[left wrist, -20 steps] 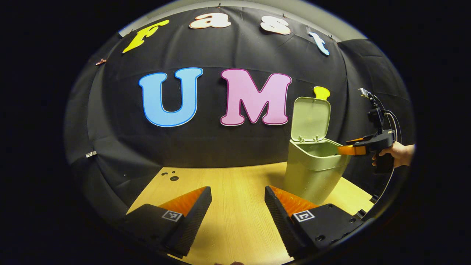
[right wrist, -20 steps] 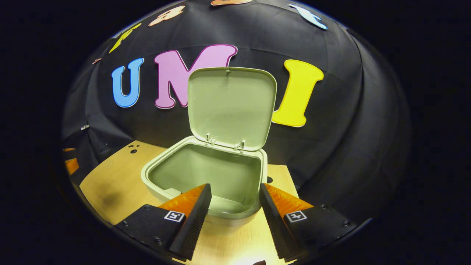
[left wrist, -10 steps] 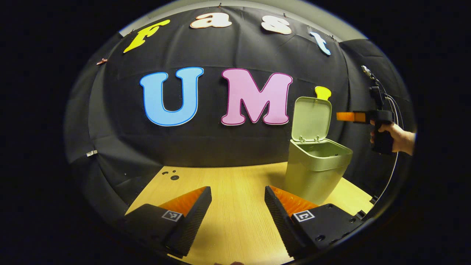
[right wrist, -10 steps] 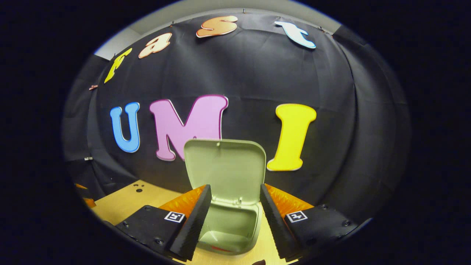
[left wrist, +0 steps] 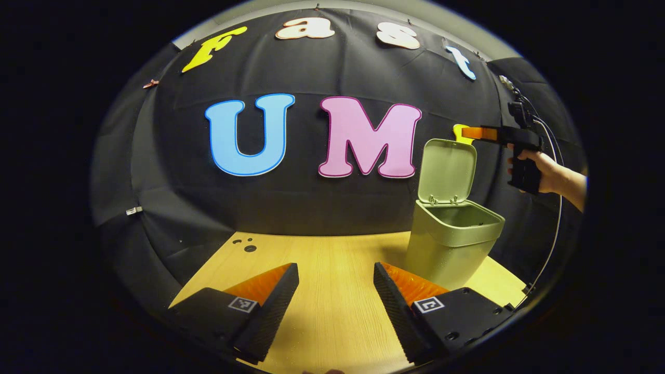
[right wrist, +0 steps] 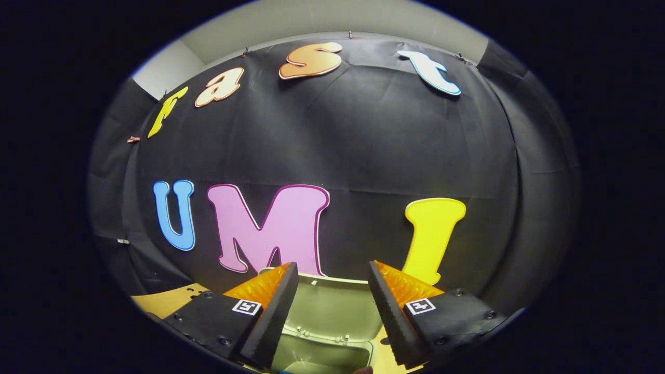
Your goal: Press the lid of the desktop garbage bin to open it, pick up the crumpled paper on the desktop and throw it into the bin, then pick up the pop can on the desktop and drop it into the bin, and finally close the garbage bin lid.
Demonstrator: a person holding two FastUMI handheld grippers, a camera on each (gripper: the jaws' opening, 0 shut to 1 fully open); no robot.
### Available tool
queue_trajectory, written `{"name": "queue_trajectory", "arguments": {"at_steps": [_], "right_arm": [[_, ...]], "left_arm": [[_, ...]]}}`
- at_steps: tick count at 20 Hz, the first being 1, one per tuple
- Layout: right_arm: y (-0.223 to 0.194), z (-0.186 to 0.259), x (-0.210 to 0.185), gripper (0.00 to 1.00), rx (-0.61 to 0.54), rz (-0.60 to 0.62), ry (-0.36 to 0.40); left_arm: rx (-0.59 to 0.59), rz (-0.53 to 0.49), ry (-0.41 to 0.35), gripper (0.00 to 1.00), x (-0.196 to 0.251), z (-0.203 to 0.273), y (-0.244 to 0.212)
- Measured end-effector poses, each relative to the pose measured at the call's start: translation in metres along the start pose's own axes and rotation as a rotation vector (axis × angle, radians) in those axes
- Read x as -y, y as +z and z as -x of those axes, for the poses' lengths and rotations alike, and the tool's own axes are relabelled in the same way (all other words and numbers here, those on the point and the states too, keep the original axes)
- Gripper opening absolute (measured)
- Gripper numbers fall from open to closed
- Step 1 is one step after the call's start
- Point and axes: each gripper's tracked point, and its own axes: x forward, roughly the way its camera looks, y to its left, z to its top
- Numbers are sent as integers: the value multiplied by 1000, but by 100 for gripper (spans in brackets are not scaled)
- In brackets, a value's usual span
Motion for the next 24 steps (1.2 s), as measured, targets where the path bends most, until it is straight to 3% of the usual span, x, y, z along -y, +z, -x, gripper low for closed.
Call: {"name": "queue_trajectory", "arguments": {"at_steps": [13,24], "right_arm": [[-20,-31,6,87,-18,-36,-28],[-34,35,-14,87,-114,-27,20]], "left_arm": [[-15,10,57,94,-9,7,-5],[-9,13,-5,94,2,12,-6]]}}
